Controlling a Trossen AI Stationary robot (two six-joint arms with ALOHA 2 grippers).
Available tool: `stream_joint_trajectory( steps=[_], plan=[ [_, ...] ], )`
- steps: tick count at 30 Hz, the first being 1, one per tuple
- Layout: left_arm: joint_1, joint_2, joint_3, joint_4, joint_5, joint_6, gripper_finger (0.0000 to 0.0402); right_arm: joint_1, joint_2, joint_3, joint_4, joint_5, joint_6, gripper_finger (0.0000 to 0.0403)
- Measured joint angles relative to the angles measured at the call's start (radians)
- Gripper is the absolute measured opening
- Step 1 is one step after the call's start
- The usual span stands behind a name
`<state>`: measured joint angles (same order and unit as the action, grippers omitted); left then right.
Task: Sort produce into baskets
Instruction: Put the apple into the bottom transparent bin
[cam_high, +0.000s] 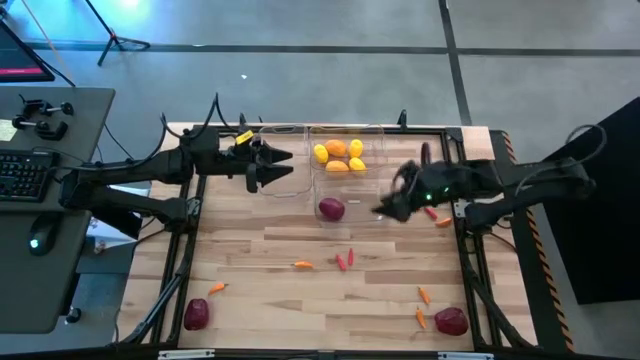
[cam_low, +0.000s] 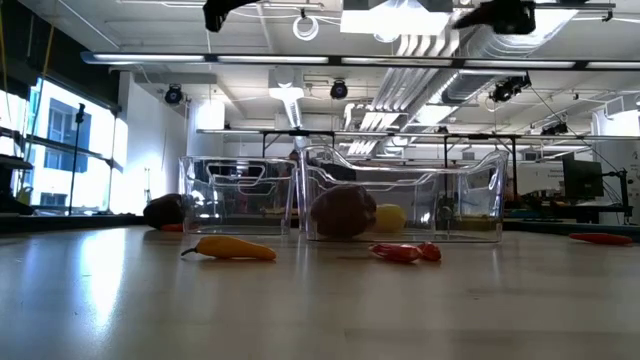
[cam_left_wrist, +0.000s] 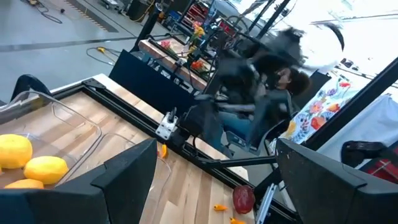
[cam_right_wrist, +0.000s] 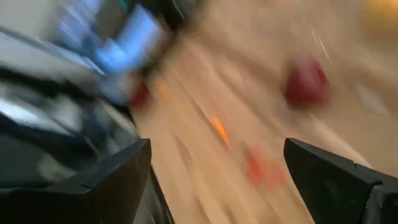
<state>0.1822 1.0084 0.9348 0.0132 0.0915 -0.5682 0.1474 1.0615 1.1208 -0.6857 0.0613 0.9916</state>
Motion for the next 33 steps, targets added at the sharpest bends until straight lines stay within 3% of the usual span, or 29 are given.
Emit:
stream_joint_trajectory(
  steps=[4,8,14,19,23,33],
  plan=[
    [0.001,0.000,0.000,0.000,-0.008,0.008,0.0315,0.115,0.137,0.154,-0.388,-0.057,0.108,0.0355],
    [0.001,0.000,0.000,0.000,-0.008,0.008,0.0315,0.232,0.246,0.131,-0.557,-0.168,0.255,0.0355],
    [0.001,0.000,0.000,-0.001,-0.007,0.013,0.0315,0.394,0.371,0.026,-0.556,-0.445,0.283,0.0355],
    [0.001,0.000,0.000,-0.002,0.005,0.031,0.0315,0.496,0.438,0.025,-0.489,-0.555,0.242,0.0355],
    [0.001,0.000,0.000,-0.004,0.008,0.035,0.0315,0.570,0.521,0.025,-0.406,-0.603,0.180,0.0355],
    [0.001,0.000,0.000,-0.012,0.007,0.031,0.0315,0.647,0.703,0.025,-0.403,-0.652,0.178,0.0355]
  ],
)
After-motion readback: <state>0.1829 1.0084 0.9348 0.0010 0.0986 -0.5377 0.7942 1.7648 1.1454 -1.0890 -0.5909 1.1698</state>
